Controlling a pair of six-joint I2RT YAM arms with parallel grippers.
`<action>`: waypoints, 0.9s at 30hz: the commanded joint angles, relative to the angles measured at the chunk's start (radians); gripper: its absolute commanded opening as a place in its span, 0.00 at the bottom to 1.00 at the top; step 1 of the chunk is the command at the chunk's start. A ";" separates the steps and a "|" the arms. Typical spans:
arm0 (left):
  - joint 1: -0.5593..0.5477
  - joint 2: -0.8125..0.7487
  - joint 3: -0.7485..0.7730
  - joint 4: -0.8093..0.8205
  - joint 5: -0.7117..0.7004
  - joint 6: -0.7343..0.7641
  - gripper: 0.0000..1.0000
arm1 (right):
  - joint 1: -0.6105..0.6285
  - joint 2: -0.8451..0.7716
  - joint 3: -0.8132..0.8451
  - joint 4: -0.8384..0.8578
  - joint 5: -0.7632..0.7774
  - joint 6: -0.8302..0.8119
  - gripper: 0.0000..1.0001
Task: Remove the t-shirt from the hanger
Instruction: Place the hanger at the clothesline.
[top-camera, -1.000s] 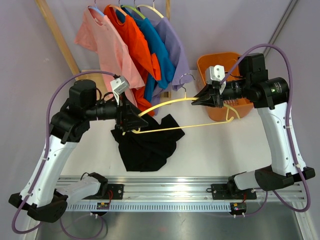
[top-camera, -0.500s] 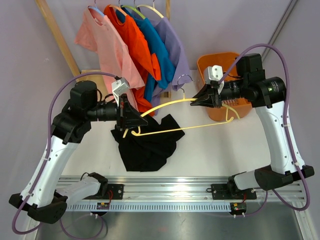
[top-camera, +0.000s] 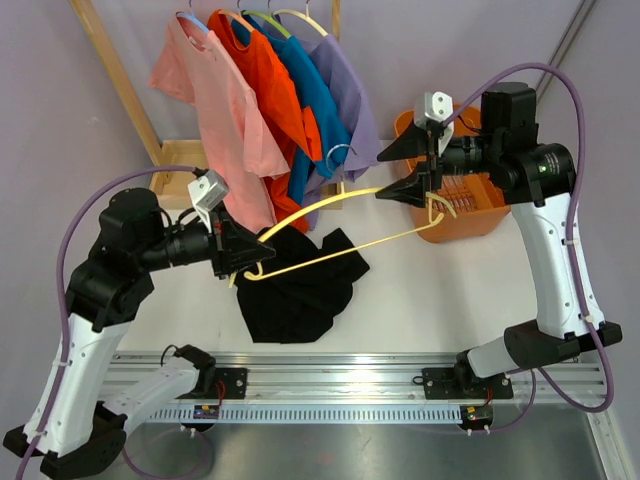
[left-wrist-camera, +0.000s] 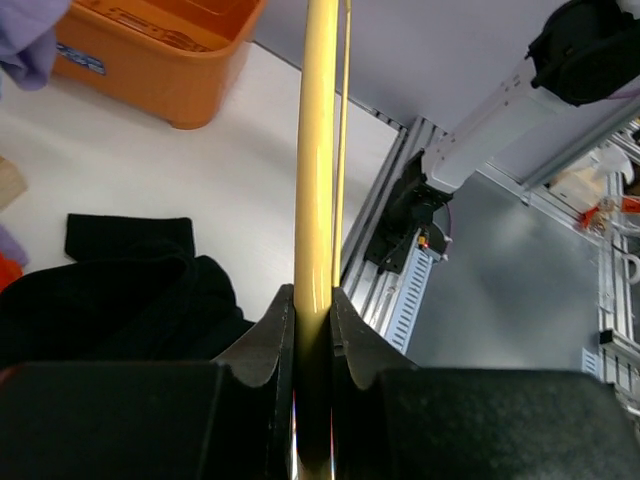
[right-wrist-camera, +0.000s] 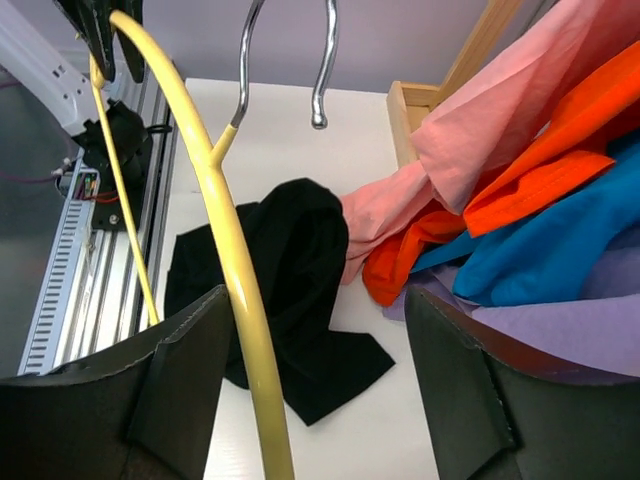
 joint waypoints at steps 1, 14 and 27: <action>0.005 -0.035 0.063 -0.068 -0.129 0.018 0.00 | -0.046 0.014 0.094 0.115 -0.015 0.118 0.76; 0.004 -0.094 0.484 -0.159 -0.762 0.076 0.00 | -0.534 0.084 0.095 0.611 -0.032 0.666 0.83; 0.004 -0.019 0.386 0.063 -1.460 0.165 0.00 | -0.534 0.026 -0.123 0.623 -0.034 0.655 0.84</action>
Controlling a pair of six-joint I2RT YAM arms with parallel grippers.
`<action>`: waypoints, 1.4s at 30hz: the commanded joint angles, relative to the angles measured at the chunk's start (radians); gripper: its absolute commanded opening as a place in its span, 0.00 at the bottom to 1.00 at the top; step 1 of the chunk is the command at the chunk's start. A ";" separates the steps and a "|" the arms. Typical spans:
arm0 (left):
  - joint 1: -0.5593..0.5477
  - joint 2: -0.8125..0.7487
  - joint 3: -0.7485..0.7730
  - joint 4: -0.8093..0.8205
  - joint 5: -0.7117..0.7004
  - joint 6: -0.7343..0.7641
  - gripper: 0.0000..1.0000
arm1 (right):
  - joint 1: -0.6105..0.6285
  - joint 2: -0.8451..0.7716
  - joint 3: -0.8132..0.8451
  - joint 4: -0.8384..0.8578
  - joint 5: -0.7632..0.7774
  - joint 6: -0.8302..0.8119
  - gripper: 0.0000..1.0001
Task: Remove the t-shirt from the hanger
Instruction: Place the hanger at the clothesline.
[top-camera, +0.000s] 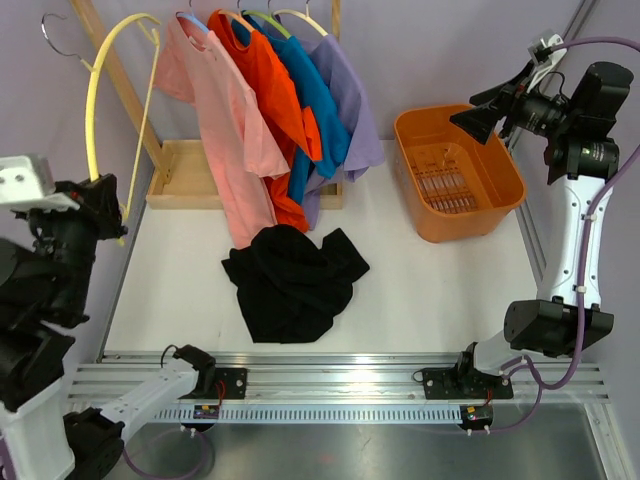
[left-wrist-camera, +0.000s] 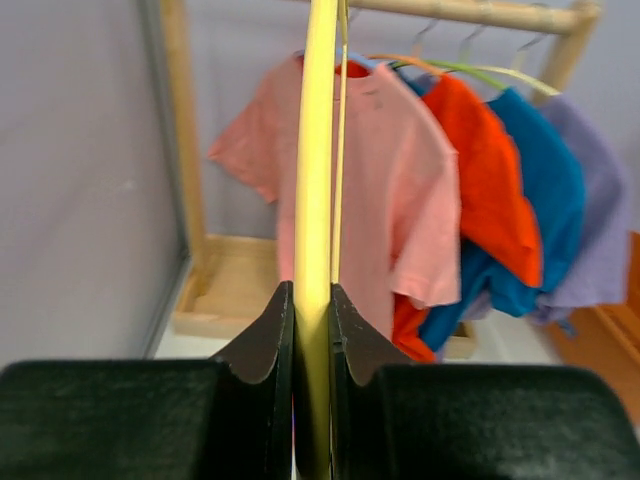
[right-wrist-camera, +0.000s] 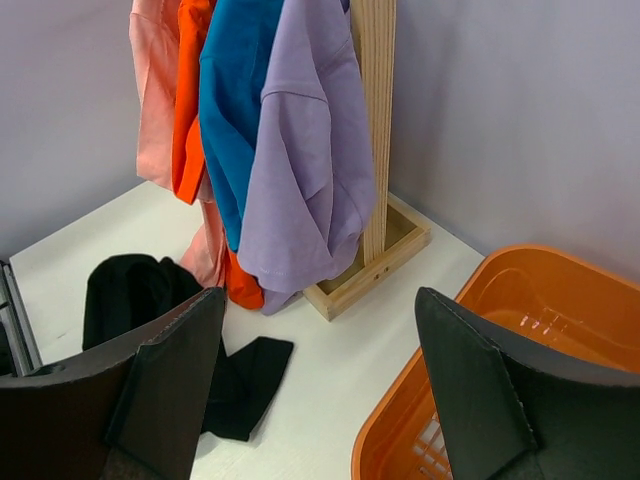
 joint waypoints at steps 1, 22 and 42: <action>0.001 0.072 -0.056 0.175 -0.260 0.073 0.00 | 0.002 -0.047 -0.012 0.020 -0.021 0.002 0.84; 0.066 0.747 0.200 0.569 -0.556 0.324 0.00 | 0.002 -0.025 -0.013 -0.028 -0.015 -0.003 0.85; 0.247 1.043 0.559 0.362 -0.374 0.096 0.00 | 0.002 -0.062 -0.046 -0.023 -0.009 0.037 0.85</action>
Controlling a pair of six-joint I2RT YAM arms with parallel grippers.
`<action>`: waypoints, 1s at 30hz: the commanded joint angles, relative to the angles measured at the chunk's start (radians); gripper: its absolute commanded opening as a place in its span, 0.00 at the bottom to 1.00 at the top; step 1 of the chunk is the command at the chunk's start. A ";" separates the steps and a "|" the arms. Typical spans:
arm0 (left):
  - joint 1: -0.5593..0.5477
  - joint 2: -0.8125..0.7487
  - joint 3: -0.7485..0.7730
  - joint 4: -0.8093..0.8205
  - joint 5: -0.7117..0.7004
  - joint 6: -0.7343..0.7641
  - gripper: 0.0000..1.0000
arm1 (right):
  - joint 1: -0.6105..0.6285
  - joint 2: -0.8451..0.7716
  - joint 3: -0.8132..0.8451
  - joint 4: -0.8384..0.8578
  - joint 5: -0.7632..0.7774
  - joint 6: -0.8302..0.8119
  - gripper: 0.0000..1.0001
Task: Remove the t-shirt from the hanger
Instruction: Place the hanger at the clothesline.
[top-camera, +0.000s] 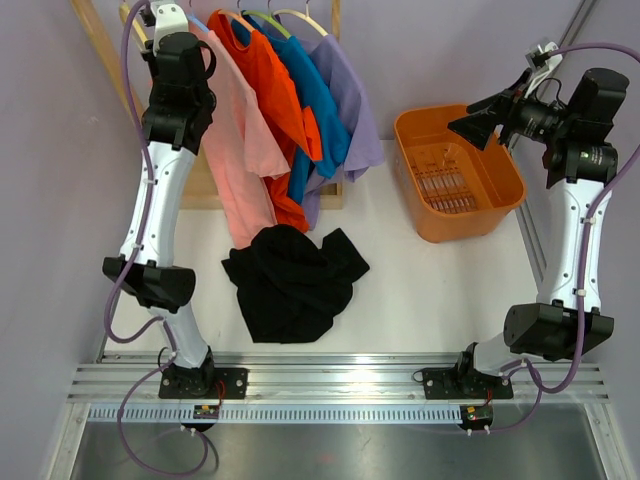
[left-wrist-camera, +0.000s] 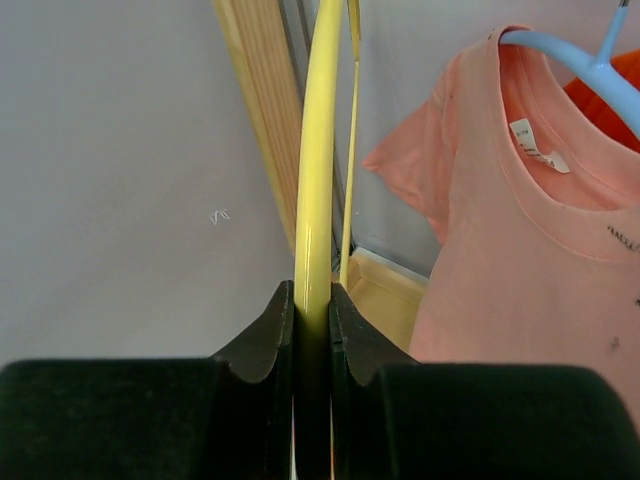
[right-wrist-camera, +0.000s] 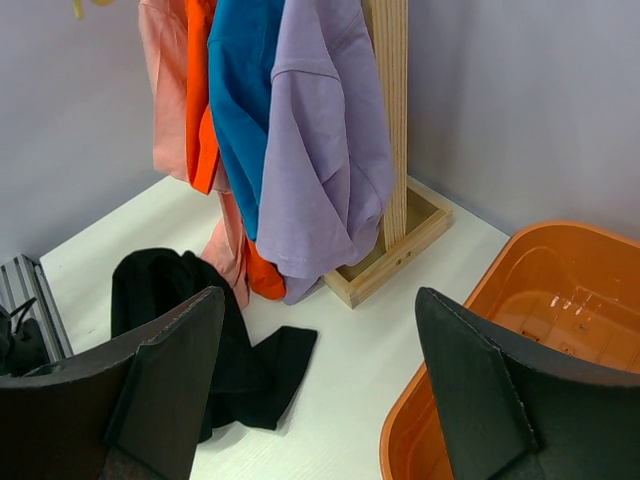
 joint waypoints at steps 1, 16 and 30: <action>0.027 0.037 0.093 0.035 0.047 -0.051 0.00 | 0.002 -0.038 0.001 0.016 -0.007 0.017 0.84; 0.104 0.155 0.205 0.001 0.091 -0.071 0.00 | 0.002 -0.065 -0.034 0.064 -0.007 0.070 0.85; 0.089 0.176 0.169 -0.085 0.033 -0.059 0.00 | 0.002 -0.090 -0.080 0.125 -0.014 0.109 0.85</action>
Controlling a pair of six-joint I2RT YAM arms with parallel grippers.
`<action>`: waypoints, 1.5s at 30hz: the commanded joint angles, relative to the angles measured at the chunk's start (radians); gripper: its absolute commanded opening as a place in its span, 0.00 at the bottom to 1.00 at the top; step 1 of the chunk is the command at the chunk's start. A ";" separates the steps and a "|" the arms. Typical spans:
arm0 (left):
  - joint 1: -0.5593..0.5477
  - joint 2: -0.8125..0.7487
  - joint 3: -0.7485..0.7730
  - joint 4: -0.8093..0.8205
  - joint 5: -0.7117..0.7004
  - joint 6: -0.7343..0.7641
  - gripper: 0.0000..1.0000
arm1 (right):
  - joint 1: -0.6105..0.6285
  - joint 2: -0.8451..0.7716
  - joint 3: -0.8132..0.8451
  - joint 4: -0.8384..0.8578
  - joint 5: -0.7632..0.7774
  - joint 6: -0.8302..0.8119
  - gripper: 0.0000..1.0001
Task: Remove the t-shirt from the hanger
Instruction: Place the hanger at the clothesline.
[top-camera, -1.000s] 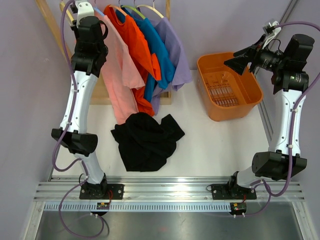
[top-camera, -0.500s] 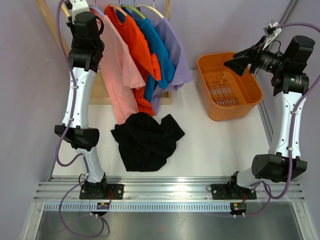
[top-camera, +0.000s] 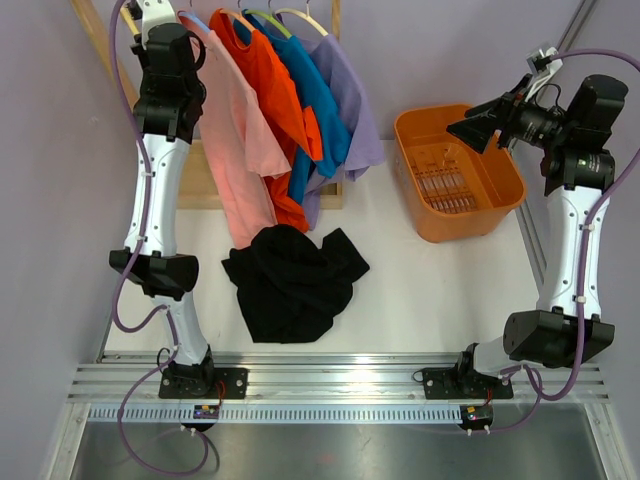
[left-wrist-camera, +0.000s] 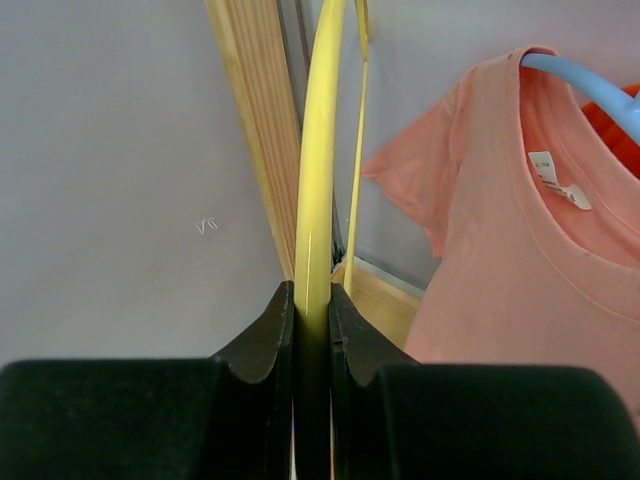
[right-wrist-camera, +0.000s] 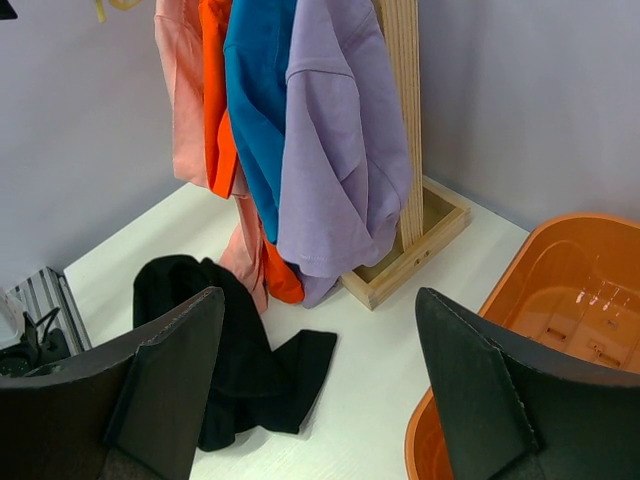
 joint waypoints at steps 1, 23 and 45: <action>0.009 0.055 -0.021 0.030 -0.062 0.036 0.00 | 0.001 -0.045 -0.011 0.062 -0.016 0.027 0.85; -0.061 -0.011 -0.053 0.121 -0.275 0.150 0.00 | 0.001 -0.052 -0.041 0.050 -0.021 0.009 0.85; -0.047 0.033 -0.006 0.182 -0.203 0.180 0.00 | 0.001 -0.054 -0.047 0.031 -0.015 -0.001 0.86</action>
